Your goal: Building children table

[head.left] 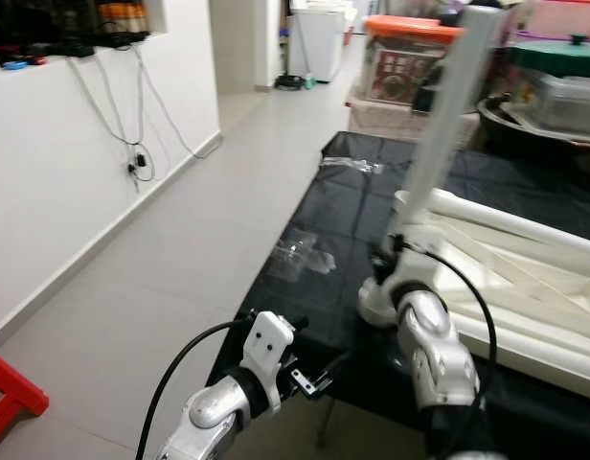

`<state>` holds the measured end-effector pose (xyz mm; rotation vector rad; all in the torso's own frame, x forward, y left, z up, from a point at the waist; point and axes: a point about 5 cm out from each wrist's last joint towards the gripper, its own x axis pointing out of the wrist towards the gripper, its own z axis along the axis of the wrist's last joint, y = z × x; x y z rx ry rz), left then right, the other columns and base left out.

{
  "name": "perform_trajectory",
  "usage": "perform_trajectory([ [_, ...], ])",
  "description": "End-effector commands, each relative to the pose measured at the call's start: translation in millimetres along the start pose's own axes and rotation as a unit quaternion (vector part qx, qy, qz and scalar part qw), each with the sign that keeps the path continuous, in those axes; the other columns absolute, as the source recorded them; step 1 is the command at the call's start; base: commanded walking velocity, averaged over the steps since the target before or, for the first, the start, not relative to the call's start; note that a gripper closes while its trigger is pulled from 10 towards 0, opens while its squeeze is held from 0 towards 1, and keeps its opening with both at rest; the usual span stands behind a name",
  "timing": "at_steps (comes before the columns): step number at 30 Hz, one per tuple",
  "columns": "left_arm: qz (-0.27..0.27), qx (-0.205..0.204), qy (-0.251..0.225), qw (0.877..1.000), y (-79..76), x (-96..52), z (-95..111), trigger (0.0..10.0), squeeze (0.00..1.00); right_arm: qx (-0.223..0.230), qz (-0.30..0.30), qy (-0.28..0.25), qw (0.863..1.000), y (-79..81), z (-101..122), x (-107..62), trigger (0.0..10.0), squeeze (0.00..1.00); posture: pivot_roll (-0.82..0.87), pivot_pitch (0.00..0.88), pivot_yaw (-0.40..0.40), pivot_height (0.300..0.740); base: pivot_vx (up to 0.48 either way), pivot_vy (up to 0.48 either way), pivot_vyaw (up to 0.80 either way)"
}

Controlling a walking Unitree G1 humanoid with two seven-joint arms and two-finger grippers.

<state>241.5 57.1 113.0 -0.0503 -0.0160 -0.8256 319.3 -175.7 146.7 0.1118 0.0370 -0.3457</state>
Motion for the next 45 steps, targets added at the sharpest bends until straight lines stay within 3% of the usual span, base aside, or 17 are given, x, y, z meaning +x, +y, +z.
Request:
perform_trajectory([
  [1,-0.002,0.005,0.007,1.000,0.8,1.2,-2.3,10.0,0.00,0.008,-0.091,0.020,0.996,-25.1,-9.5,-5.9,0.0,0.00,0.08,0.000,-0.054,0.740,0.000,0.000,0.00],
  [5,-0.003,0.006,0.008,1.000,1.1,2.7,-2.5,10.0,0.00,0.027,-0.089,0.002,0.996,-5.1,-8.9,-12.0,1.3,0.00,0.09,0.000,-0.058,0.740,0.000,0.000,0.00],
  [6,-0.002,0.007,0.008,1.000,1.2,3.1,-2.4,10.0,0.00,0.040,-0.056,-0.007,0.998,6.5,-7.9,-9.9,7.9,0.00,0.09,0.000,-0.059,0.740,0.000,0.000,0.00],
  [7,-0.002,0.007,0.009,1.000,1.2,3.4,-2.4,10.0,0.00,0.047,-0.019,-0.023,0.998,17.5,-4.6,-9.3,10.0,0.12,0.09,0.000,-0.059,0.740,0.000,0.000,0.00],
  [8,-0.001,0.008,0.009,1.000,1.0,3.6,-2.9,10.0,0.00,0.064,0.031,-0.035,0.997,27.4,-3.0,-9.1,10.0,1.00,0.08,0.000,-0.057,0.740,0.000,0.000,0.00],
  [11,-0.001,0.008,0.009,1.000,0.8,3.7,-3.3,10.0,0.00,0.073,0.060,-0.042,0.995,32.5,-1.9,-9.6,10.0,1.00,0.08,0.000,-0.057,0.740,0.000,0.000,0.00],
  [12,-0.001,0.008,0.010,1.000,0.7,4.0,-3.8,10.0,0.00,0.071,0.125,-0.049,0.988,38.6,-1.7,-10.5,10.0,0.91,0.08,0.000,-0.055,0.740,0.000,0.000,0.00],
  [13,-0.001,0.008,0.010,1.000,0.5,4.3,-4.2,10.0,0.00,0.068,0.165,-0.051,0.983,41.9,-1.9,-12.1,10.0,0.00,0.08,0.000,-0.055,0.740,0.000,0.000,0.00],
  [28,-0.003,0.013,0.010,1.000,0.9,7.2,-4.7,10.0,0.00,0.004,0.536,0.037,0.843,23.3,18.1,13.0,10.0,0.00,0.11,0.000,-0.067,0.740,0.000,0.000,0.00],
  [30,-0.003,0.013,0.010,1.000,0.9,7.2,-4.7,10.0,0.00,0.004,0.536,0.037,0.843,23.3,18.1,13.0,10.0,0.00,0.11,0.000,-0.067,0.740,0.000,0.000,0.00],
  [31,-0.002,0.014,0.011,1.000,1.0,6.9,-4.7,10.0,0.00,-0.006,0.586,0.048,0.809,27.7,20.2,10.7,10.0,0.00,0.11,0.000,-0.073,0.740,0.000,0.000,0.00],
  [33,-0.002,0.014,0.011,1.000,1.0,6.9,-4.7,10.0,0.00,-0.006,0.586,0.048,0.809,27.7,20.2,10.7,10.0,0.00,0.11,0.000,-0.073,0.740,0.000,0.000,0.00],
  [35,-0.001,0.015,0.010,1.000,1.2,6.0,-4.3,10.0,0.00,-0.025,0.650,0.074,0.756,37.3,16.3,5.1,10.0,0.00,0.12,0.000,-0.077,0.740,0.000,0.000,0.00],
  [36,-0.001,0.015,0.010,1.000,1.2,6.0,-4.3,10.0,0.00,-0.025,0.650,0.074,0.756,37.3,16.3,5.1,10.0,0.00,0.12,0.000,-0.077,0.740,0.000,0.000,0.00],
  [37,0.000,0.015,0.010,1.000,1.6,5.8,-4.2,10.0,0.00,-0.035,0.659,0.086,0.746,41.0,11.4,3.8,0.0,0.00,0.12,0.000,-0.077,0.740,0.000,0.000,0.00],
  [42,0.001,0.015,0.010,1.000,1.7,5.8,-4.4,10.0,0.00,-0.053,0.650,0.096,0.752,43.3,2.3,3.9,0.0,0.00,0.12,0.000,-0.077,0.740,0.000,0.000,0.00],
  [45,0.000,0.014,0.010,1.000,1.7,5.9,-4.6,10.0,0.00,-0.074,0.597,0.087,0.794,42.0,-5.9,8.8,0.0,0.00,0.12,0.000,-0.077,0.740,0.000,0.000,0.00],
])
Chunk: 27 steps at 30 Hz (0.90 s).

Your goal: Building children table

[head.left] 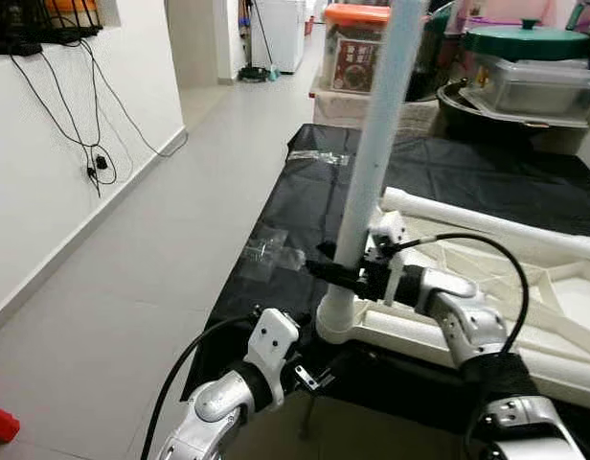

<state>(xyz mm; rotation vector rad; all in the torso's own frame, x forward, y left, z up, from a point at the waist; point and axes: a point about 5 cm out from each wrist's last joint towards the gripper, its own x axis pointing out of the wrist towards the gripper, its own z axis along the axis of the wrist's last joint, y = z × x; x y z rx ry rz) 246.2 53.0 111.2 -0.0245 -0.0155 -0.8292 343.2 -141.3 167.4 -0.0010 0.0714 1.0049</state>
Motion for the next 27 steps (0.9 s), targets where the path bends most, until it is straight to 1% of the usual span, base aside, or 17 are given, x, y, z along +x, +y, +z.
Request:
perform_trajectory([
  [1,0.002,0.003,0.005,1.000,0.9,-0.2,-2.6,10.0,0.00,0.021,-0.027,0.041,0.999,1.8,-22.7,2.8,0.0,0.00,0.12,0.000,-0.077,0.740,0.000,0.000,0.00],
  [3,0.002,0.003,0.005,1.000,1.0,0.1,-2.5,10.0,0.00,0.021,-0.118,0.024,0.992,-7.7,-24.8,1.7,0.0,0.00,0.11,0.000,-0.076,0.740,0.000,0.000,0.00],
  [4,0.002,0.003,0.004,1.000,1.3,0.2,-2.7,10.0,0.00,0.039,-0.250,-0.001,0.968,-21.1,-25.4,-3.8,0.0,0.00,0.11,0.000,-0.077,0.740,0.000,0.000,0.00],
  [5,0.002,0.003,0.004,1.000,1.3,0.2,-2.7,10.0,0.00,0.039,-0.250,-0.001,0.968,-21.1,-25.4,-3.8,0.0,0.00,0.11,0.000,-0.077,0.740,0.000,0.000,0.00],
  [6,0.002,0.003,0.004,1.000,1.6,0.1,-2.8,10.0,0.00,0.054,-0.406,-0.017,0.912,-33.7,-28.0,-18.5,0.0,0.00,0.10,0.000,-0.074,0.740,0.000,0.000,0.00],
  [7,0.002,0.003,0.004,1.000,1.6,0.1,-2.8,10.0,0.00,0.054,-0.406,-0.017,0.912,-33.7,-28.0,-18.5,0.0,0.00,0.10,0.000,-0.074,0.740,0.000,0.000,0.00],
  [8,0.002,0.003,0.005,1.000,1.7,0.3,-3.1,10.0,0.00,0.075,-0.536,-0.024,0.841,-37.5,-34.1,-37.4,0.0,0.00,0.10,0.000,-0.071,0.740,0.000,0.000,0.00],
  [9,0.002,0.003,0.005,1.000,1.7,0.3,-3.1,10.0,0.00,0.075,-0.536,-0.024,0.841,-37.5,-34.1,-37.4,0.0,0.00,0.10,0.000,-0.071,0.740,0.000,0.000,0.00],
  [11,0.001,0.004,0.006,1.000,2.3,0.7,-3.6,10.0,0.00,0.091,-0.659,-0.029,0.746,-23.3,-42.3,-59.3,0.0,0.00,0.10,0.000,-0.067,0.740,0.000,0.000,0.00],
  [14,-0.001,0.005,0.006,1.000,2.2,1.3,-3.6,10.0,0.00,0.094,-0.690,-0.038,0.717,-6.5,-43.0,-57.4,0.0,0.00,0.09,0.000,-0.064,0.740,0.000,0.000,0.00],
  [18,-0.001,0.005,0.006,1.000,2.1,1.6,-3.6,10.0,0.00,0.100,-0.686,-0.045,0.719,-1.0,-42.6,-49.7,0.0,0.00,0.10,0.000,-0.067,0.740,0.000,0.000,0.00],
  [19,-0.001,0.005,0.006,1.000,2.0,1.8,-3.7,10.0,0.00,0.112,-0.659,-0.064,0.741,3.6,-41.0,-35.3,8.4,0.00,0.10,0.000,-0.067,0.740,0.000,0.000,0.00],
  [20,-0.001,0.005,0.006,1.000,2.0,1.8,-3.7,10.0,0.00,0.112,-0.659,-0.064,0.741,3.6,-41.0,-35.3,8.4,0.00,0.10,0.000,-0.067,0.740,0.000,0.000,0.00],
  [21,0.000,0.005,0.006,1.000,2.0,2.0,-3.8,10.0,0.00,0.106,-0.623,-0.086,0.770,6.4,-35.8,-20.4,10.0,1.00,0.10,0.000,-0.068,0.740,0.000,0.000,0.00],
  [25,0.000,0.005,0.006,1.000,1.7,2.7,-4.1,10.0,0.00,0.097,-0.553,-0.124,0.818,8.3,-26.8,-3.3,10.0,0.94,0.10,0.000,-0.070,0.740,0.000,0.000,0.00],
  [26,0.000,0.004,0.006,1.000,1.6,3.2,-4.1,10.0,0.00,0.094,-0.526,-0.135,0.835,6.8,-23.6,-2.4,10.0,0.11,0.10,0.000,-0.070,0.740,0.000,0.000,0.00],
  [27,-0.001,0.004,0.006,1.000,1.4,3.4,-4.2,10.0,0.00,0.094,-0.477,-0.142,0.862,4.2,-20.9,-3.4,10.0,0.00,0.10,0.000,-0.070,0.740,0.000,0.000,0.00],
])
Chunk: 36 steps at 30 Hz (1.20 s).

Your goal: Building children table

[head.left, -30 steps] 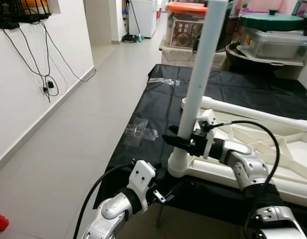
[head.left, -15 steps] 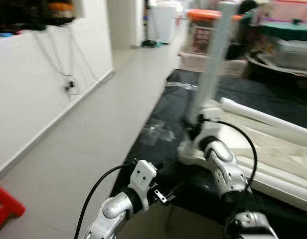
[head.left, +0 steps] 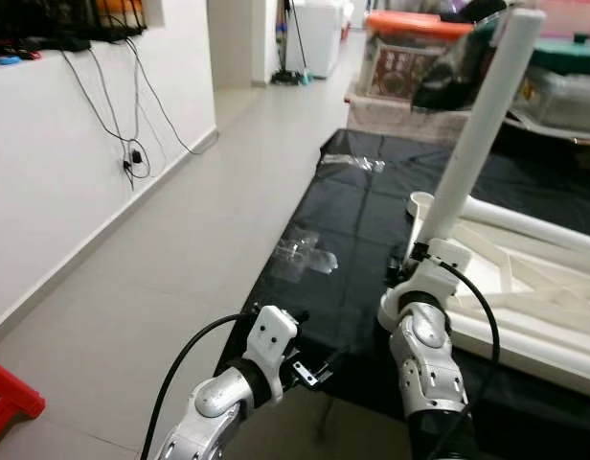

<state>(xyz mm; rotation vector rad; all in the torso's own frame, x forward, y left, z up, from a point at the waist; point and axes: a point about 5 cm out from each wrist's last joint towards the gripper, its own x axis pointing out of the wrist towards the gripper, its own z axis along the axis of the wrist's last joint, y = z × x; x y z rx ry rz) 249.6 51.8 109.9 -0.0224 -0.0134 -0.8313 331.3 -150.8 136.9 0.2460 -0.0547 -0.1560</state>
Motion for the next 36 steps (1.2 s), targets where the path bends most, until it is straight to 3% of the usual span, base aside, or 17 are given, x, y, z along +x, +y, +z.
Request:
perform_trajectory([
  [1,0.000,0.004,0.004,1.000,-0.3,0.3,-2.8,10.0,0.00,0.015,0.074,-0.013,0.997,11.1,7.3,4.3,10.0,0.00,0.10,0.000,-0.070,0.740,0.000,0.000,0.00],
  [4,0.000,0.003,0.003,1.000,-0.2,1.2,-3.0,10.0,0.00,-0.008,0.236,0.034,0.971,4.2,9.6,3.9,10.0,0.00,0.09,0.000,-0.067,0.740,0.000,0.000,0.00],
  [8,-0.001,0.003,0.003,1.000,-0.1,1.9,-3.1,10.0,0.00,-0.029,0.325,0.084,0.941,-0.2,7.7,1.2,10.0,0.00,0.09,0.000,-0.067,0.740,0.000,0.000,0.00],
  [11,-0.002,0.004,0.003,1.000,-0.3,3.2,-3.5,10.0,0.00,-0.067,0.429,0.149,0.889,-2.5,2.3,1.3,10.0,0.00,0.10,0.000,-0.074,0.740,0.000,0.000,0.00],
  [21,0.001,0.005,0.002,1.000,0.0,2.9,-3.6,10.0,0.00,-0.065,0.565,0.190,0.800,21.5,3.1,5.5,10.0,0.00,0.11,0.000,-0.083,0.740,0.000,0.000,0.00],
  [22,0.002,0.005,0.002,1.000,0.4,2.9,-3.8,10.0,0.00,-0.064,0.569,0.194,0.797,24.8,2.8,7.3,7.6,0.00,0.12,0.000,-0.088,0.740,0.000,0.000,0.00],
  [23,0.002,0.005,0.002,1.000,0.4,2.9,-3.8,10.0,0.00,-0.064,0.569,0.194,0.797,24.8,2.8,7.3,7.6,0.00,0.12,0.000,-0.088,0.740,0.000,0.000,0.00],
  [24,0.002,0.004,0.002,1.000,0.7,2.5,-4.0,10.0,0.00,-0.062,0.571,0.197,0.795,28.0,2.2,8.2,3.8,0.00,0.12,0.000,-0.090,0.740,0.000,0.000,0.00],
  [25,0.002,0.004,0.002,1.000,0.7,2.5,-4.0,10.0,0.00,-0.062,0.571,0.197,0.795,28.0,2.2,8.2,3.8,0.00,0.12,0.000,-0.090,0.740,0.000,0.000,0.00],
  [26,0.003,0.004,0.003,1.000,1.0,2.1,-4.2,10.0,0.00,-0.066,0.564,0.197,0.799,29.8,-0.1,9.2,0.0,0.00,0.12,0.000,-0.089,0.740,0.000,0.000,0.00],
  [28,0.003,0.004,0.003,1.000,1.0,2.1,-4.2,10.0,0.00,-0.066,0.564,0.197,0.799,29.8,-0.1,9.2,0.0,0.00,0.12,0.000,-0.089,0.740,0.000,0.000,0.00],
  [29,0.003,0.004,0.003,1.000,1.2,1.7,-4.4,10.0,0.00,-0.077,0.540,0.187,0.817,29.6,-3.0,12.4,0.0,0.00,0.12,0.000,-0.089,0.740,0.000,0.000,0.00],
  [30,0.003,0.004,0.003,1.000,1.4,1.4,-4.7,10.0,0.00,-0.087,0.476,0.167,0.859,25.0,-5.7,19.0,0.0,0.00,0.12,0.000,-0.086,0.740,0.000,0.000,0.00],
  [31,0.003,0.004,0.003,1.000,1.4,1.4,-4.7,10.0,0.00,-0.087,0.476,0.167,0.859,25.0,-5.7,19.0,0.0,0.00,0.12,0.000,-0.086,0.740,0.000,0.000,0.00],
  [33,0.002,0.003,0.004,1.000,1.7,0.7,-5.0,10.0,0.00,-0.087,0.273,0.113,0.951,3.5,-3.8,32.3,0.0,0.00,0.11,0.000,-0.077,0.740,0.000,0.000,0.00],
  [34,0.001,0.003,0.004,1.000,1.8,0.7,-5.0,10.0,0.00,-0.100,0.163,0.104,0.976,-11.7,-2.9,35.6,0.0,0.00,0.11,0.000,-0.077,0.740,0.000,0.000,0.00],
  [36,0.001,0.003,0.005,1.000,2.0,0.8,-5.3,10.0,0.00,-0.123,0.066,0.092,0.986,-26.4,-0.4,35.7,0.0,0.00,0.11,0.000,-0.073,0.740,0.000,0.000,0.00],
])
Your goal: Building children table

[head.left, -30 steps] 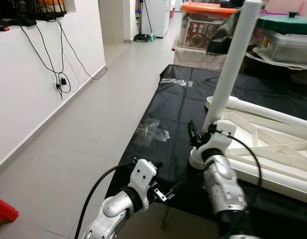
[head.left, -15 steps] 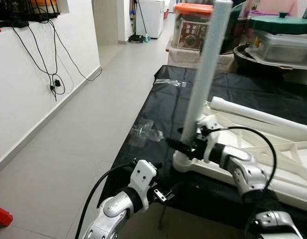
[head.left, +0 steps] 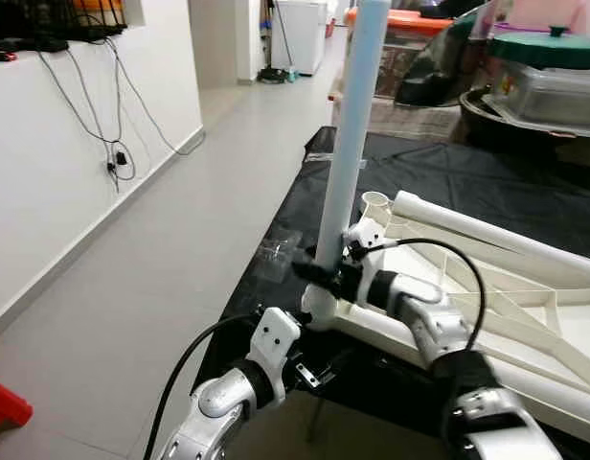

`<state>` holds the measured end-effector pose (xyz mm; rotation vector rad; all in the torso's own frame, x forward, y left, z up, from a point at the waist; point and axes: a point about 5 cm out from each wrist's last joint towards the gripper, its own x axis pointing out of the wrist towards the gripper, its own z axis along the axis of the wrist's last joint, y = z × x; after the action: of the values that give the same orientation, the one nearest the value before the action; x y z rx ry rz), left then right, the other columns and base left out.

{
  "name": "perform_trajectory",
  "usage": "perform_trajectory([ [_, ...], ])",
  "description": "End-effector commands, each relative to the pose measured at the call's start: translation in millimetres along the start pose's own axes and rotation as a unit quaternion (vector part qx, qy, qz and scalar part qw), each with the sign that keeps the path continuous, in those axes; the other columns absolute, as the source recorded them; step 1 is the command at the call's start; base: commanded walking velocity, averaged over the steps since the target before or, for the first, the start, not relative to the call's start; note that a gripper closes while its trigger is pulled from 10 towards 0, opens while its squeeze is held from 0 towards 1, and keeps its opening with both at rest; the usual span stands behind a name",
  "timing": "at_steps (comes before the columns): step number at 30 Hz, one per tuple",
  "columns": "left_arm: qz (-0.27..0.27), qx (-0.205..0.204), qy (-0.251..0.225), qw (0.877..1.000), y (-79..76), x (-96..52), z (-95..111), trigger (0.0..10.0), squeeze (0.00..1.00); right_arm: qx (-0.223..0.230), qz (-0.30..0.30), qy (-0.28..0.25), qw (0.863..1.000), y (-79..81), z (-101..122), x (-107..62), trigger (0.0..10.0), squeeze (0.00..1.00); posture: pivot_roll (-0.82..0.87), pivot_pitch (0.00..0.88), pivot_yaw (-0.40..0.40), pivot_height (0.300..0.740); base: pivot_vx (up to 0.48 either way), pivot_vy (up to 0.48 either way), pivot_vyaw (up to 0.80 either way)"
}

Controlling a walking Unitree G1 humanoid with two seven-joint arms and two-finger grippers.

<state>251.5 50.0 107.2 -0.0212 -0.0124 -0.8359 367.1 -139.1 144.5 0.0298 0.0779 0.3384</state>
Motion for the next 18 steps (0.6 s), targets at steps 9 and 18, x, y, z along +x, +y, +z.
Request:
perform_trajectory([
  [9,0.001,0.006,0.005,1.000,1.5,-0.8,-3.1,10.0,0.00,0.069,-0.428,-0.011,0.901,-37.0,-21.9,-60.4,0.0,0.00,0.11,0.000,-0.072,0.740,0.000,0.000,0.00],
  [18,0.003,0.007,0.005,1.000,2.7,-0.1,-3.8,10.0,0.00,0.092,-0.354,-0.056,0.929,-5.1,-17.2,-39.9,10.0,1.00,0.11,0.000,-0.076,0.740,0.000,0.000,0.00],
])
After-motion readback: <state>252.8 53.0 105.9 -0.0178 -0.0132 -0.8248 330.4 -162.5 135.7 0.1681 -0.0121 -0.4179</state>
